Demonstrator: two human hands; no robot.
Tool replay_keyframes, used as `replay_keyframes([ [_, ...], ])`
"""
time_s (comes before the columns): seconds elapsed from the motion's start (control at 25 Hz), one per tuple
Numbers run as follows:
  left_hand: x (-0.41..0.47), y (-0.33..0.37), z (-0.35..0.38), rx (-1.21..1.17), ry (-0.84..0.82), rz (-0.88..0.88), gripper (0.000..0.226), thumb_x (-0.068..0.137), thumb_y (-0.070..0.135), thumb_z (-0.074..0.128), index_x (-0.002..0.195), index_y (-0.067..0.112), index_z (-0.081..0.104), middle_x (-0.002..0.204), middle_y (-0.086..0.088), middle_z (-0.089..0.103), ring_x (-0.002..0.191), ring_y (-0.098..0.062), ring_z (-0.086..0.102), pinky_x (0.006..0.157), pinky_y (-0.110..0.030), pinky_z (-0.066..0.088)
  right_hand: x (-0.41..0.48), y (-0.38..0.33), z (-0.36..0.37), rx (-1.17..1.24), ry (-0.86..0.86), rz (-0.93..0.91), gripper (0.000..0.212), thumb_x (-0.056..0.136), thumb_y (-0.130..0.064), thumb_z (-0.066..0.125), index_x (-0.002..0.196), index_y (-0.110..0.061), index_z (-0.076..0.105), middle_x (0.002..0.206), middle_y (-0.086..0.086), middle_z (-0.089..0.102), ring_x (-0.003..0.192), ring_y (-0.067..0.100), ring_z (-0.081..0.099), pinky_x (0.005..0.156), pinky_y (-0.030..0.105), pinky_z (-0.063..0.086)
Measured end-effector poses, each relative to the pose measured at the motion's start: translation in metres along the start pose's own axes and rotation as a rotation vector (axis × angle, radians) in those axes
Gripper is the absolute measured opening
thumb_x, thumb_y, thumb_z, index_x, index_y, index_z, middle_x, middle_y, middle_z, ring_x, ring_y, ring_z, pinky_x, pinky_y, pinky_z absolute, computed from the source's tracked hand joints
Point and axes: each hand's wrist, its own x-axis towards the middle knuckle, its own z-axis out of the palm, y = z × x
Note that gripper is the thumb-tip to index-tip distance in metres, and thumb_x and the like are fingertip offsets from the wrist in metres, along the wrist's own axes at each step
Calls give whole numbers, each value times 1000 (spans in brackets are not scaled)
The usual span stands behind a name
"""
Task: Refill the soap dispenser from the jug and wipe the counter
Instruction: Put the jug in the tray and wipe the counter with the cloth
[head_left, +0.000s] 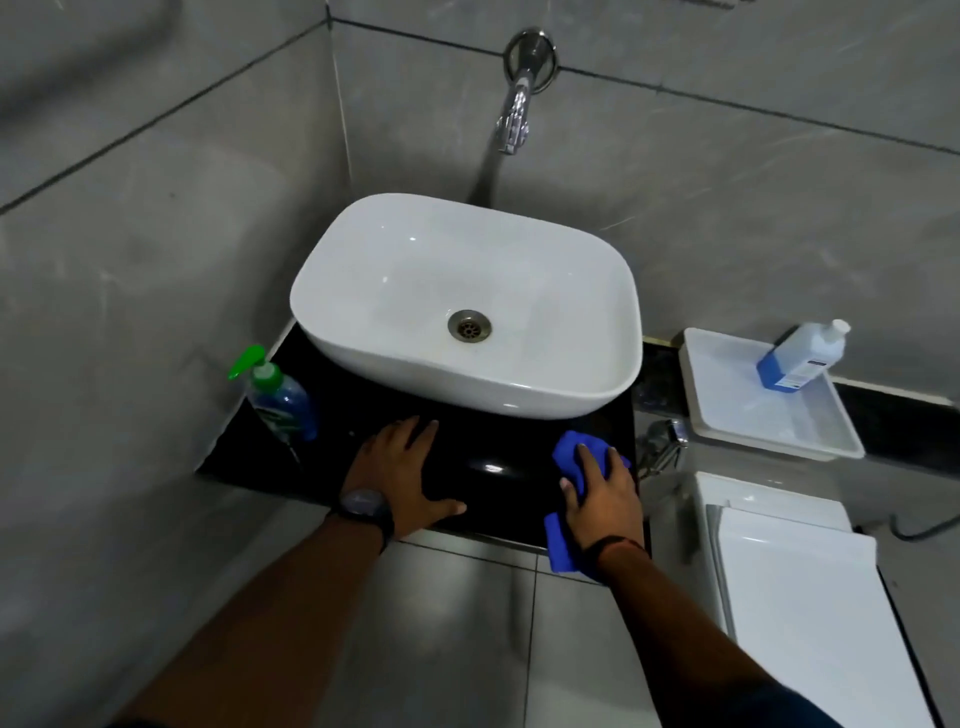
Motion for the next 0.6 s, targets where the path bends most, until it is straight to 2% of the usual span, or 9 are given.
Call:
replay_keyframes([
  [0.12, -3, -24, 10, 32, -57, -77, 122, 50, 81, 58, 145, 20, 13, 155, -4, 12, 141, -25, 10, 114, -46, 15, 0, -6, 20, 2, 79, 18, 52, 95, -32, 50, 144, -19, 37, 155, 18, 19, 142, 36, 17, 116, 42, 17],
  [0.32, -10, -42, 23, 78, -32, -92, 127, 47, 91, 46, 145, 18, 13, 156, -1, 8, 142, -20, 3, 115, -46, 7, 5, -43, 43, -5, 110, -67, 51, 95, -29, 50, 142, -14, 40, 154, 20, 23, 141, 37, 20, 117, 42, 16],
  [0.44, -12, -48, 20, 48, 23, -71, 120, 51, 84, 53, 145, 17, 19, 156, -2, 14, 142, -20, 7, 115, -45, 9, 4, -84, 62, 26, 89, -144, 51, 94, -29, 51, 141, -13, 41, 151, 22, 27, 140, 38, 22, 117, 41, 15],
  [0.6, -15, -66, 11, 15, 27, -67, 100, 70, 67, 58, 144, 14, 20, 155, -4, 14, 142, -22, 10, 115, -43, 14, 1, -110, 75, 38, 55, -193, 51, 94, -30, 50, 141, -14, 41, 151, 22, 28, 140, 36, 22, 117, 39, 14],
])
